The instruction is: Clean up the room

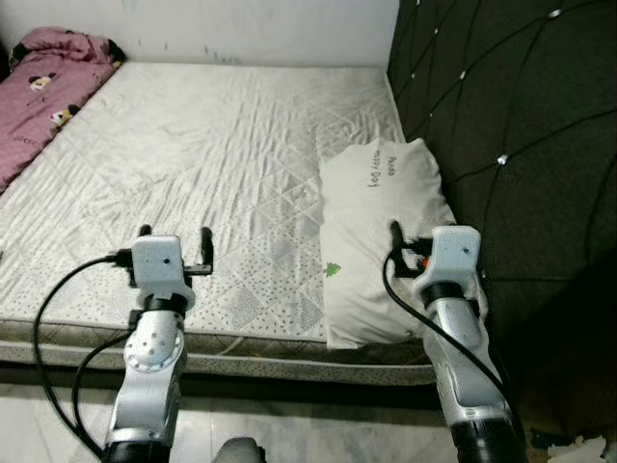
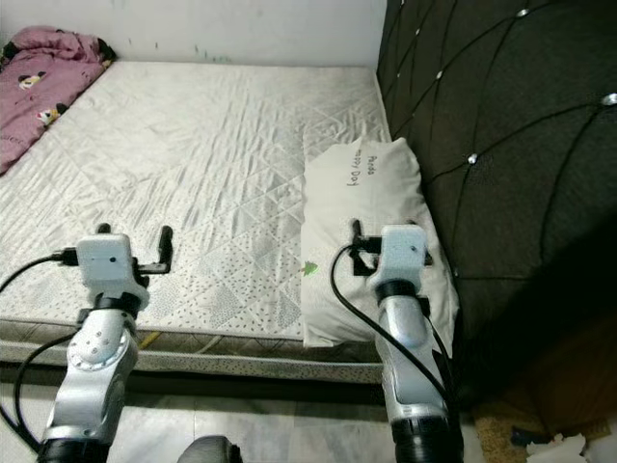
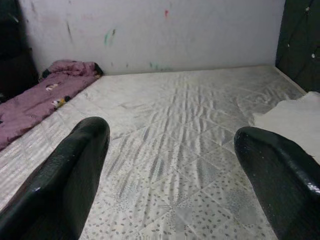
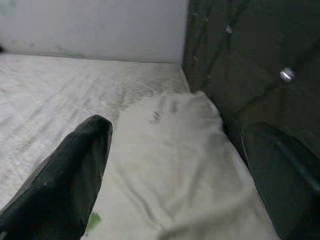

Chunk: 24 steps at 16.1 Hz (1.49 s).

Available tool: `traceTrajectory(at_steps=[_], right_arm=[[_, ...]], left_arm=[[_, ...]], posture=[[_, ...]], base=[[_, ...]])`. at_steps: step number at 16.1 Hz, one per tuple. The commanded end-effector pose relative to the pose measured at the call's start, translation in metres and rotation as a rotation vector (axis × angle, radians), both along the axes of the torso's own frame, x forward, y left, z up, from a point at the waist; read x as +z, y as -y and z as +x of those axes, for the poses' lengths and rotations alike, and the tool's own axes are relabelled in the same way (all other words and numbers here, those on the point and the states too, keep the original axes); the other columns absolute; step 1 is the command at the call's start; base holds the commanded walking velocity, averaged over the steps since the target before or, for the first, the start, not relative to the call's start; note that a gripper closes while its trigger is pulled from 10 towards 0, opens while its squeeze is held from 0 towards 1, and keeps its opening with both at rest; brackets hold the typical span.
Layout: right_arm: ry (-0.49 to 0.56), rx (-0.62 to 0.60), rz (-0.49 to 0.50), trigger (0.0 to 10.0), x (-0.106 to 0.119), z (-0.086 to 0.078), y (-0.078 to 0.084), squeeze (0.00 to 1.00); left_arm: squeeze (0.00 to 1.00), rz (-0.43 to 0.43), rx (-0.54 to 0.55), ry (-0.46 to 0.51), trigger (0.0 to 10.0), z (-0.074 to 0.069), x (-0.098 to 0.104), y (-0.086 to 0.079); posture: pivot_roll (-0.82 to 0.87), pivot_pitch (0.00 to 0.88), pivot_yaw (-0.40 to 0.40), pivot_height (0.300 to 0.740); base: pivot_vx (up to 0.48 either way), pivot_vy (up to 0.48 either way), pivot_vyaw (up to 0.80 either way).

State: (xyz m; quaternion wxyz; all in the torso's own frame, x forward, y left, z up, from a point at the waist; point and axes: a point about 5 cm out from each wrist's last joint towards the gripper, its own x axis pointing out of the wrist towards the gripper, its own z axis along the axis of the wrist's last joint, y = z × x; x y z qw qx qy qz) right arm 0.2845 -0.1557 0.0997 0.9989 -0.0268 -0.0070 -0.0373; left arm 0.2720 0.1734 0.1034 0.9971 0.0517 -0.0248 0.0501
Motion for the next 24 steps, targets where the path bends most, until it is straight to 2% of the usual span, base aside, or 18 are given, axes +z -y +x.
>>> traceTrajectory(at_steps=[1, 5, 9, 14, 16, 21, 24], right_arm=[[-0.008, -0.019, -0.002, 10.0, 0.001, 0.000, 0.001, 0.00], [-0.035, 0.043, 0.044, 10.0, -0.001, -0.002, -0.006, 0.00], [-0.046, 0.087, 0.038, 10.0, 0.000, 0.000, -0.012, 0.00], [-0.049, 0.095, 0.050, 10.0, 0.002, 0.001, -0.011, 0.00], [-0.055, 0.088, 0.093, 10.0, 0.002, 0.002, -0.009, 0.00], [-0.053, 0.082, 0.078, 10.0, 0.004, 0.004, -0.008, 0.00], [-0.063, 0.098, 0.077, 10.0, 0.003, 0.005, -0.010, 0.00]], left_arm=[[0.00, -0.004, -0.017, -0.012, 10.0, 0.003, 0.000, 0.002], [0.00, -0.017, -0.073, 0.016, 10.0, 0.005, 0.008, 0.012], [0.00, -0.051, -0.113, 0.043, 10.0, 0.003, 0.012, 0.016], [0.00, -0.062, -0.111, 0.042, 10.0, 0.004, 0.013, 0.016], [0.00, -0.065, -0.110, 0.042, 10.0, 0.004, 0.014, 0.016], [0.00, -0.063, -0.103, 0.040, 10.0, 0.005, 0.015, 0.015], [0.00, -0.081, -0.084, 0.032, 10.0, 0.007, 0.013, 0.014]], posture=[[-0.01, 0.000, 0.042, 0.740], [0.00, 0.000, 0.025, 0.740], [0.01, 0.000, 0.014, 0.740], [0.01, 0.000, 0.007, 0.740], [0.01, 0.000, 0.007, 0.740], [0.01, 0.000, 0.006, 0.740], [0.01, 0.000, 0.005, 0.740]], base=[[0.000, 0.000, 0.00], [0.000, 0.000, 0.00], [0.141, 0.000, 0.00], [0.317, 0.000, 0.00], [0.315, 0.000, 0.00], [0.286, 0.000, 0.00], [0.000, 0.000, 0.00]])
